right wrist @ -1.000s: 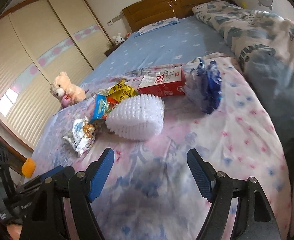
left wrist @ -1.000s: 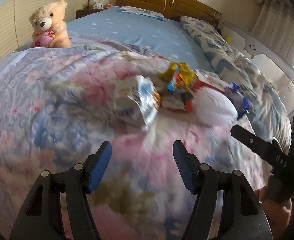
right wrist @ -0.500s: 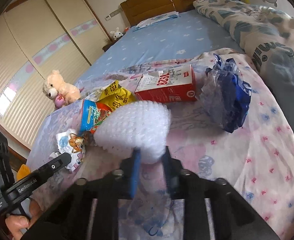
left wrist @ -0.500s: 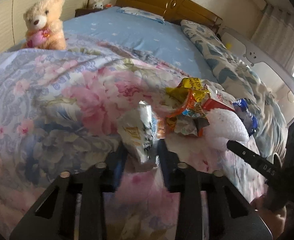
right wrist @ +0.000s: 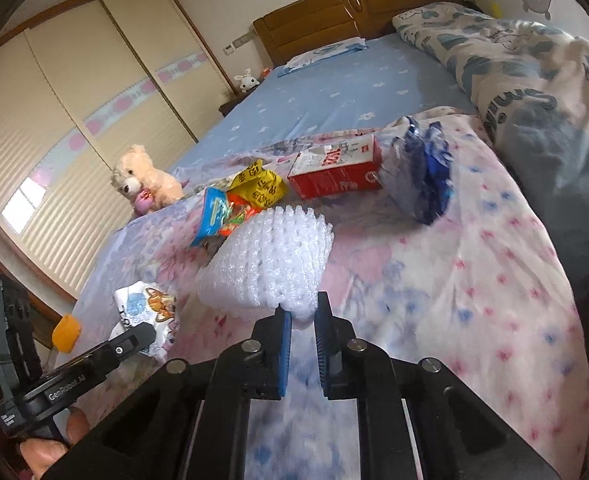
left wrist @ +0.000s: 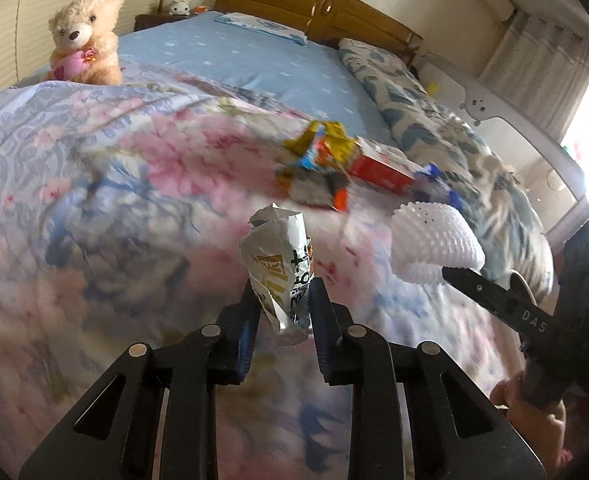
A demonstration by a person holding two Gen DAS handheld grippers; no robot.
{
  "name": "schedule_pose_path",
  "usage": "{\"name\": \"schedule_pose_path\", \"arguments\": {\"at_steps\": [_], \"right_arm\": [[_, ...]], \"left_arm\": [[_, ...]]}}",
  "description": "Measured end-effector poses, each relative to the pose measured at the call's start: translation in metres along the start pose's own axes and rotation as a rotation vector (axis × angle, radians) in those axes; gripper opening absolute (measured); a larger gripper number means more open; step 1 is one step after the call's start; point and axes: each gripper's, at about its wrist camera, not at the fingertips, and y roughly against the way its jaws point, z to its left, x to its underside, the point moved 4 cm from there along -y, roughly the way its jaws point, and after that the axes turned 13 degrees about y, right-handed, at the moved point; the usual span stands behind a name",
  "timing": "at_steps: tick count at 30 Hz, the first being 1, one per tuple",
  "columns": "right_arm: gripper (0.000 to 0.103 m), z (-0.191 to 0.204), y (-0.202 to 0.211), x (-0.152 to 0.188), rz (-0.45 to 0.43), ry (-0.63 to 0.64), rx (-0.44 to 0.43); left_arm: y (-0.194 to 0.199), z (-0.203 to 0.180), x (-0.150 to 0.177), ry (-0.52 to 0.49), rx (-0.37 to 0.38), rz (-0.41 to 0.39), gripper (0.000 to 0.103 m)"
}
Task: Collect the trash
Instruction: 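Carry the white foam net and white wrapper over the bin and open both tools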
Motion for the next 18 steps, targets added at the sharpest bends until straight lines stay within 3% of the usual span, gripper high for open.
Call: {"name": "schedule_pose_path", "arguments": {"at_steps": [18], "right_arm": [[0.011, -0.034, 0.096, 0.046, -0.055, -0.054, 0.055]], "left_arm": [[0.022, -0.082, 0.059, -0.143, 0.098, 0.055, 0.023]]}}
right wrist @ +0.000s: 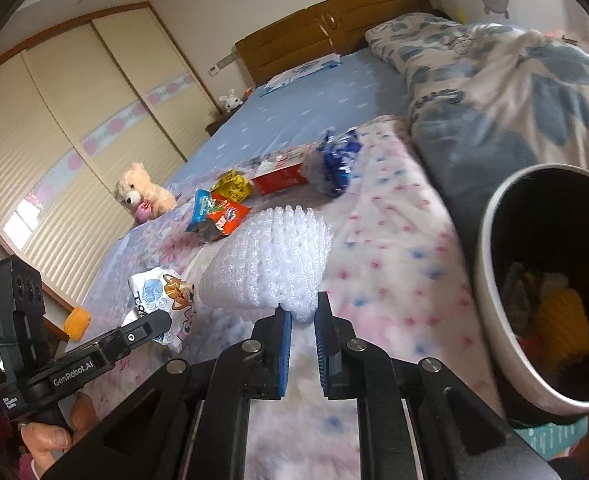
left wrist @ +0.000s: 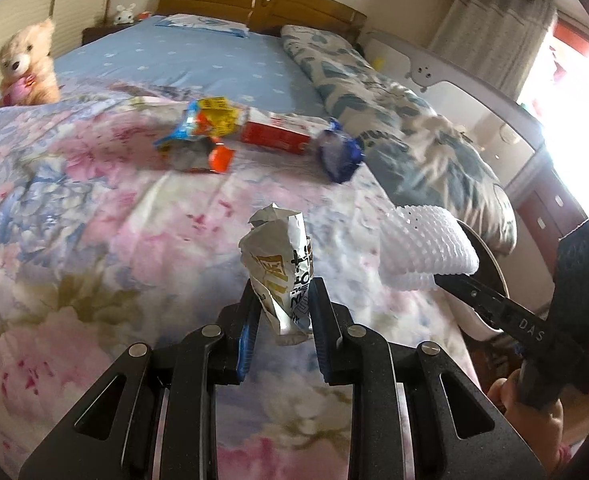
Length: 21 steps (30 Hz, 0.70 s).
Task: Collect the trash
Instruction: 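Carry the white foam net and white wrapper over the bin and open both tools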
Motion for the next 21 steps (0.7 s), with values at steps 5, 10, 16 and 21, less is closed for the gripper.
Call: {"name": "schedule_pose_path", "arguments": {"at_steps": [5, 10, 16, 21], "right_arm": [[0.011, -0.018, 0.022, 0.009, -0.020, -0.037, 0.023], [0.011, -0.037, 0.042, 0.018, -0.039, -0.071, 0.051], [0.011, -0.057, 0.061, 0.025, -0.055, -0.100, 0.084], [0.011, -0.073, 0.075, 0.028, -0.073, -0.122, 0.114]], "left_arm": [[-0.003, -0.023, 0.010, -0.042, 0.015, 0.017, 0.023], [-0.007, -0.044, 0.018, -0.079, 0.027, 0.032, 0.023], [-0.012, -0.066, 0.025, -0.123, 0.043, 0.053, 0.023], [-0.015, -0.086, 0.028, -0.163, 0.057, 0.062, 0.023]]}}
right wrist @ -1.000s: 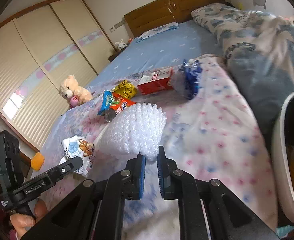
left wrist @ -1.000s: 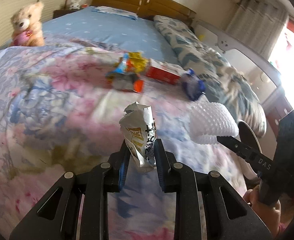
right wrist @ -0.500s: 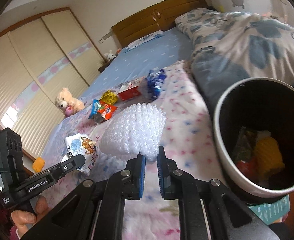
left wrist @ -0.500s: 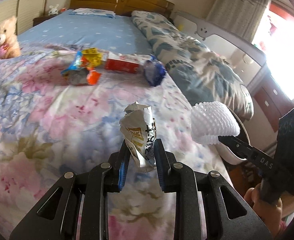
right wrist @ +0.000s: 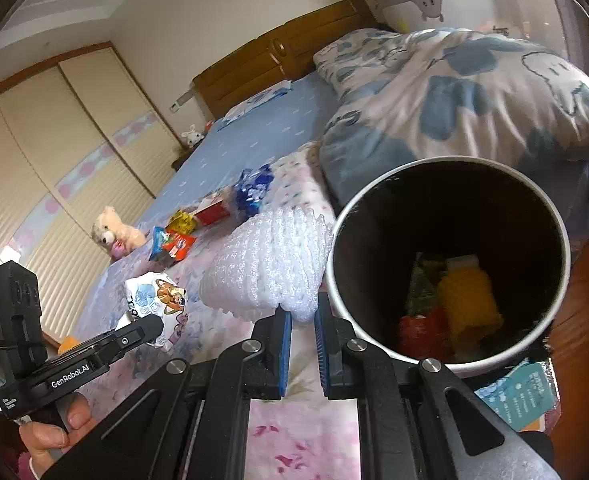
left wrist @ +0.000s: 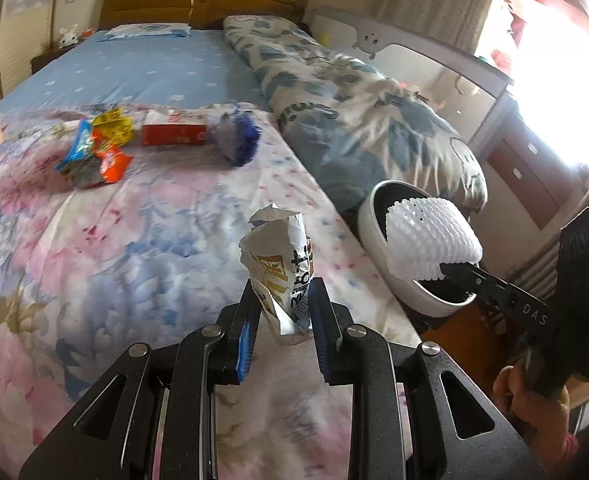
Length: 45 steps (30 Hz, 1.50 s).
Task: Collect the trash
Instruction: 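Carry the white foam net and white wrapper over the bin and open both tools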
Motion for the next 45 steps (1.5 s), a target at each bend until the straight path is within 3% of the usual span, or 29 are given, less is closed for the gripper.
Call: {"name": "schedule_pose_path", "arguments": {"at_steps": [25, 45], "right_arm": [[0.011, -0.058, 0.032, 0.003, -0.032, -0.058, 0.106], [0.011, -0.094, 0.041, 0.000, -0.006, -0.073, 0.177]], "left_arm": [[-0.026, -0.070, 0.001, -0.116, 0.052, 0.045, 0.023], [-0.049, -0.117, 0.003, -0.200, 0.088, 0.077, 0.023]]}}
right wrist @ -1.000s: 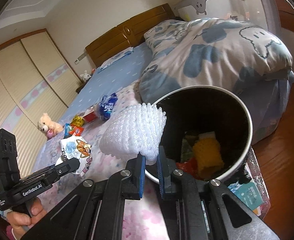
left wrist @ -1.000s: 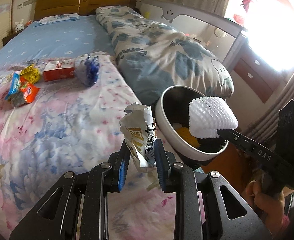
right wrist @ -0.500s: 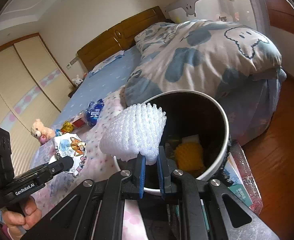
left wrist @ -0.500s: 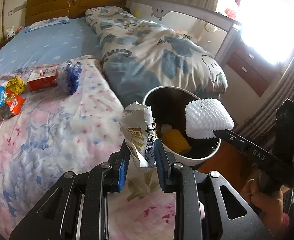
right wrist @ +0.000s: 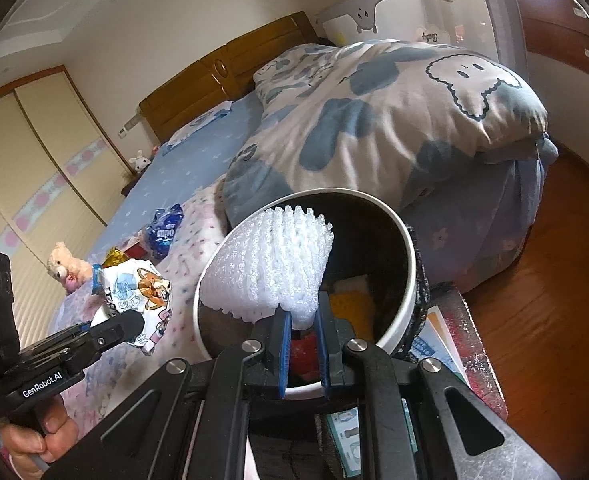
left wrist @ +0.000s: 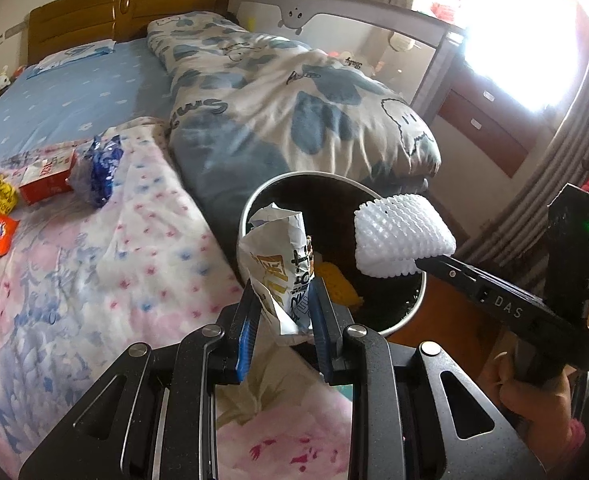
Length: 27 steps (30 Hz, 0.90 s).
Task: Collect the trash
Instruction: 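Carry the white foam net and white wrapper over the bin and open both tools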
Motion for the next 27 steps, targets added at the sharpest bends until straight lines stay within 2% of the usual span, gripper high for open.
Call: {"name": "schedule_pose_path", "arguments": {"at_steps": [21, 27], "right_arm": [[0.014, -0.020, -0.017, -0.009, 0.051, 0.022, 0.030], [0.015, -0.023, -0.025, -0.009, 0.076, 0.033, 0.045]], "left_arm": [[-0.037, -0.015, -0.005, -0.043, -0.016, 0.047, 0.023], [-0.043, -0.018, -0.006, -0.049, -0.011, 0.066, 0.027]]}}
